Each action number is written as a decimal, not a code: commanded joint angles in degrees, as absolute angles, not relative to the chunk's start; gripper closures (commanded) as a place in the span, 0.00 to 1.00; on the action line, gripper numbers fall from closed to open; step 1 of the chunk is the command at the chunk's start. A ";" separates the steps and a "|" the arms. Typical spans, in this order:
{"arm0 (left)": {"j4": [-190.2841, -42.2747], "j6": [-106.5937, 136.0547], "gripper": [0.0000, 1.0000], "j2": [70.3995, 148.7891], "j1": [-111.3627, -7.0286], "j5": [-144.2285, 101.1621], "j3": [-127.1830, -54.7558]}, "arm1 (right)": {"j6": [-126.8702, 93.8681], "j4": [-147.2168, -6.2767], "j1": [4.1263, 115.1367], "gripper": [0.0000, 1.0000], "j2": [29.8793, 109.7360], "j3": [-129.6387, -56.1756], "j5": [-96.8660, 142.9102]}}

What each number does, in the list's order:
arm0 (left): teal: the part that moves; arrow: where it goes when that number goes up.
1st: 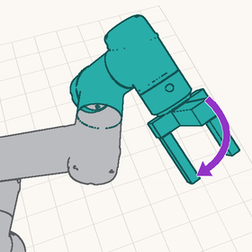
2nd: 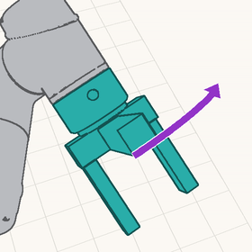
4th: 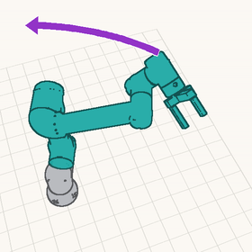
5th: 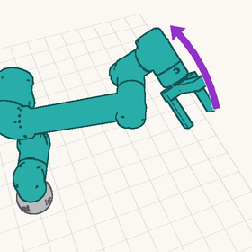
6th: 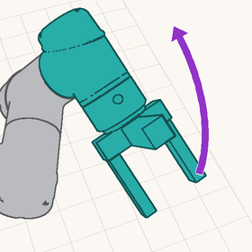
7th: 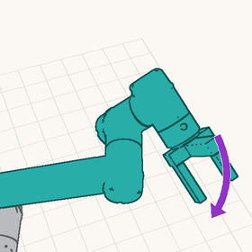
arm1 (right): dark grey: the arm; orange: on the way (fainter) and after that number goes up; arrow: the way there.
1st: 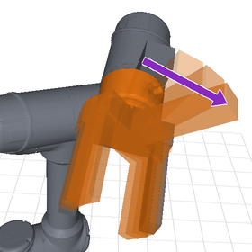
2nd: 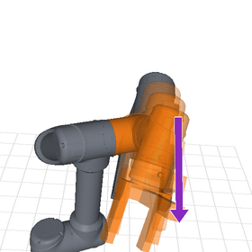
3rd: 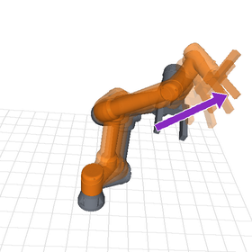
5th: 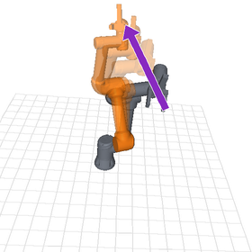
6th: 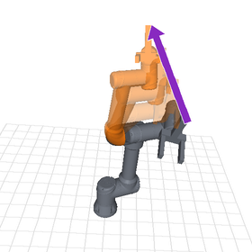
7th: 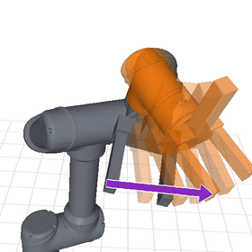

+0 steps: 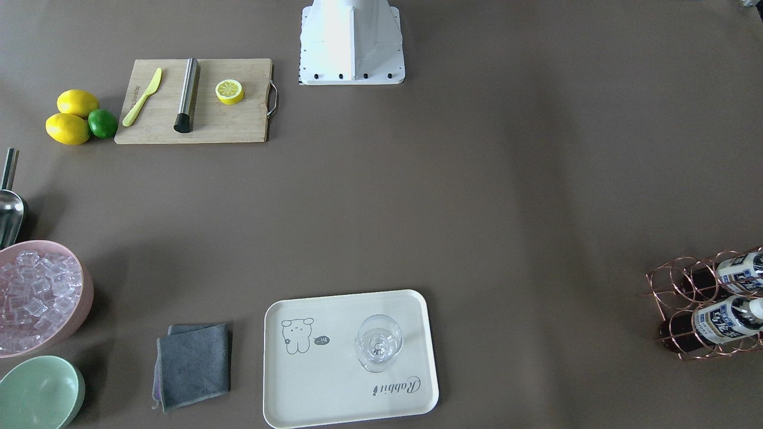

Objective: Take tea from basket to plate

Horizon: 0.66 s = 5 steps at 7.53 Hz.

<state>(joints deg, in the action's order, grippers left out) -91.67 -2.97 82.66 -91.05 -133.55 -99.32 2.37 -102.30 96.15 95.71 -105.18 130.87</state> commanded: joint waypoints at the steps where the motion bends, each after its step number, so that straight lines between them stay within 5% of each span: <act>1: -91.58 -2.99 0.02 82.71 -91.05 -133.59 -99.32 | 2.37 -102.30 96.15 0.00 95.71 -105.21 130.87; 5: -91.58 -2.90 0.02 82.88 -91.05 -133.59 -99.58 | 2.37 -102.30 96.15 0.00 95.71 -105.20 130.87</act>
<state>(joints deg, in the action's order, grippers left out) -91.60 -2.91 82.79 -91.05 -133.59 -99.57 2.37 -102.34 96.15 95.71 -105.19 130.87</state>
